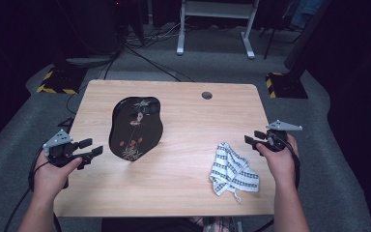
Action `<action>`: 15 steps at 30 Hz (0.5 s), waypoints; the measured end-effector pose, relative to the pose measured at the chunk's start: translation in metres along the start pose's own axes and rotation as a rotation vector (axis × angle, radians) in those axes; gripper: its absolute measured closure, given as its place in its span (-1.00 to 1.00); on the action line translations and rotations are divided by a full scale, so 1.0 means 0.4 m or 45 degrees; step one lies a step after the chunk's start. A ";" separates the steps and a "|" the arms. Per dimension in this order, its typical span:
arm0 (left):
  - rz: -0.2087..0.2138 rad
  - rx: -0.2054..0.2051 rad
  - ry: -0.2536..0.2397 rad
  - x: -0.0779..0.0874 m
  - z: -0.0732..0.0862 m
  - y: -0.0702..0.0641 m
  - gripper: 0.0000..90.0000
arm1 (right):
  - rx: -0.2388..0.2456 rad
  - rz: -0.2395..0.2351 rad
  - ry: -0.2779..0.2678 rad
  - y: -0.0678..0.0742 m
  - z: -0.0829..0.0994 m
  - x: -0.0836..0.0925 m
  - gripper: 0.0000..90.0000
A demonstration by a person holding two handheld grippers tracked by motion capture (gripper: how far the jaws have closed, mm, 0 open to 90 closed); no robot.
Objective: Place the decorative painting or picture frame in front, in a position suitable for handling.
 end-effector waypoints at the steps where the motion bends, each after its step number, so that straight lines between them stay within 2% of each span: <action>1: 0.008 0.001 -0.016 0.002 -0.008 -0.002 -0.12 | -0.002 -0.005 -0.009 0.001 0.001 0.003 0.08; 4: 0.031 0.000 -0.039 0.010 -0.027 -0.015 -0.12 | -0.003 -0.021 -0.031 0.005 0.002 0.013 0.07; 9: 0.035 -0.030 -0.058 0.016 -0.051 -0.035 -0.12 | 0.003 -0.016 -0.044 0.015 0.002 0.021 0.05; 15: 0.063 -0.071 -0.108 0.026 -0.086 -0.062 -0.13 | 0.017 -0.022 -0.033 0.032 0.009 0.025 0.04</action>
Point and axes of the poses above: each handheld gripper's, and its own axes: x roughly backward along the jaws, z roughly out of its underside, y roughly to its left, the point moved 1 cm from there along -x, roughly forward along the jaws, and after that the axes turned 7 degrees about -x, right-handed, at the moved point
